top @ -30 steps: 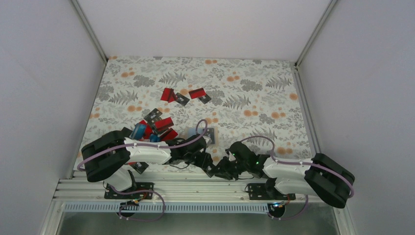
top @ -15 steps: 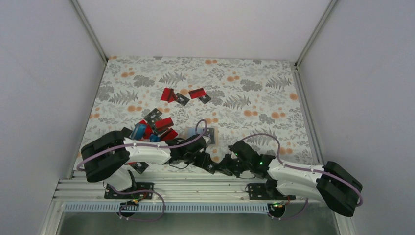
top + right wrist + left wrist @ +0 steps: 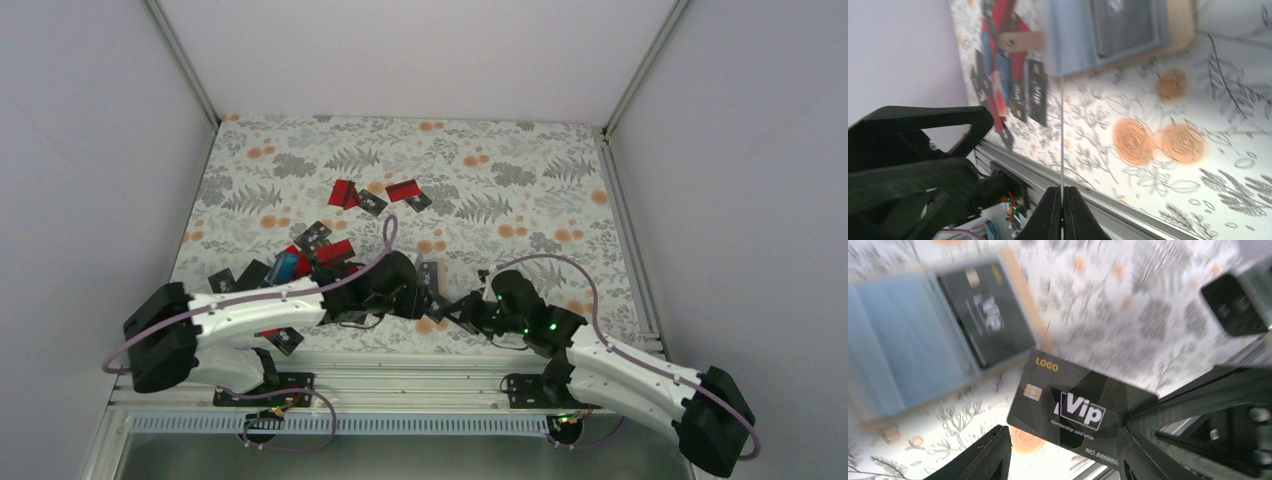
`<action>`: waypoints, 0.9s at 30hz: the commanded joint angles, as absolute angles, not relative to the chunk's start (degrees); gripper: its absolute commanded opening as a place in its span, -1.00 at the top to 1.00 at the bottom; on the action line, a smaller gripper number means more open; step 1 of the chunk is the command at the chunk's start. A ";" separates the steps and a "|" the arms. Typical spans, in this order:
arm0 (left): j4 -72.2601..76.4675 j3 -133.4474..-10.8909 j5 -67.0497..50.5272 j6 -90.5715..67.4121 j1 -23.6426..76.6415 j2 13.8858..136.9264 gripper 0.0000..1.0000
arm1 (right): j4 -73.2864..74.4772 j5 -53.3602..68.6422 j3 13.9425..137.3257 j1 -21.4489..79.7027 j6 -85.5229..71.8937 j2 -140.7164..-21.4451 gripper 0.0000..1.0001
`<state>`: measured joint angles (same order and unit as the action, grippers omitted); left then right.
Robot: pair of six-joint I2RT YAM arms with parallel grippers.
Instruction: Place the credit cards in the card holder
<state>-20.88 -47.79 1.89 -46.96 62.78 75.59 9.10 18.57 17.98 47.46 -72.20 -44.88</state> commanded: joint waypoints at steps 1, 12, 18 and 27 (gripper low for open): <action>-26.48 -52.48 9.93 -49.39 61.13 70.77 -0.10 | 13.82 18.18 23.26 43.25 -65.27 -41.95 0.93; -22.31 -57.47 14.92 -49.42 56.67 64.92 -0.19 | 4.70 30.94 35.30 26.26 -55.28 -51.31 0.93; -7.33 -54.07 8.65 -47.38 53.70 63.65 -0.18 | -2.53 36.44 38.79 21.24 -57.36 -53.31 0.93; 11.84 -51.92 -3.24 -46.39 49.41 64.62 -0.17 | -10.72 39.69 43.33 18.82 -59.10 -51.04 0.93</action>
